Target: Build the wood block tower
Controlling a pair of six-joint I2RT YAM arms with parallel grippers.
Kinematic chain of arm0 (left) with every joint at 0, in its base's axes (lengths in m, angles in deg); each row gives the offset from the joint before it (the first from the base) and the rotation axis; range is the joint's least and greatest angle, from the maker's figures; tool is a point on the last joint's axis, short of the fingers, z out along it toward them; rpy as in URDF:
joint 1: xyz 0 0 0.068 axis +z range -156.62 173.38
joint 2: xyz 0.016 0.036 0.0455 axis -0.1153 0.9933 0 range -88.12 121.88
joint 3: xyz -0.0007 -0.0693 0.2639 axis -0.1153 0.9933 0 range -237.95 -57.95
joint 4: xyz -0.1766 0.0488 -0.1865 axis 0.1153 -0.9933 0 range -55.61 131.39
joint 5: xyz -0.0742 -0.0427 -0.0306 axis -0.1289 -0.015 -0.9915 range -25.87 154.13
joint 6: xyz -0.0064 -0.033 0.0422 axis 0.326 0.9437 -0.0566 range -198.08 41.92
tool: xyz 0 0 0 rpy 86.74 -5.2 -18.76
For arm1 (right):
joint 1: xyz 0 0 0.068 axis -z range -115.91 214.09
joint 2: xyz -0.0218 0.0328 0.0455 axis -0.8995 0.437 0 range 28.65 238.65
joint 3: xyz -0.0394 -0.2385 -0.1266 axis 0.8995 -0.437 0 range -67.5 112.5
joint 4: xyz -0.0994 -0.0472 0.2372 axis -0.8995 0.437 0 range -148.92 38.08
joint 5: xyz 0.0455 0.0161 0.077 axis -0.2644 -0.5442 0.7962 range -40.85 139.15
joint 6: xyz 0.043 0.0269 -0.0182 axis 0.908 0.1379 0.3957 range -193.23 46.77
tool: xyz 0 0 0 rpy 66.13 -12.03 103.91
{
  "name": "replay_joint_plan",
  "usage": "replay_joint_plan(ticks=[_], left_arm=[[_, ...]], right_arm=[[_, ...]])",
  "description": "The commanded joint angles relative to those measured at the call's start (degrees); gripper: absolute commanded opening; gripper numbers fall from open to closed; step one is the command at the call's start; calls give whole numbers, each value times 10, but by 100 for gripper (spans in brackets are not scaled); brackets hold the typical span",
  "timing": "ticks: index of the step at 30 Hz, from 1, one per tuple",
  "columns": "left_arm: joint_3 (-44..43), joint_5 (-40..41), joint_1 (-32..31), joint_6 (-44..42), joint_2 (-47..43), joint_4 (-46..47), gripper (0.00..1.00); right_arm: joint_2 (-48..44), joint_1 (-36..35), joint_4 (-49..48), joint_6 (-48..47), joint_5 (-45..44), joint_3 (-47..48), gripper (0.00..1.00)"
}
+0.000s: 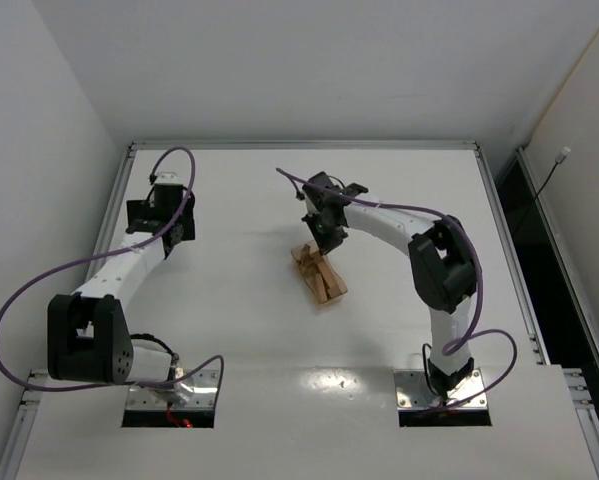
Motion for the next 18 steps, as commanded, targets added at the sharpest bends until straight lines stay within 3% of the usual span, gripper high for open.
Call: replay_joint_plan(ticks=[1,9,13,18], left_arm=[[0,27,5,-4,-3,22,100],[-23,42,11,9,15,-16,100],[-29,47,38,21,9,-16,100],[-54,33,81,33,9,-27,100]], right_arm=[[-41,-1,-84,-46,-122,51,0],[-79,-61,-285,-251,-313,-11,0],[-110,-105,-465,-347,-377,-122,0],[-131,-162,-618,-438,-432,-249,0]])
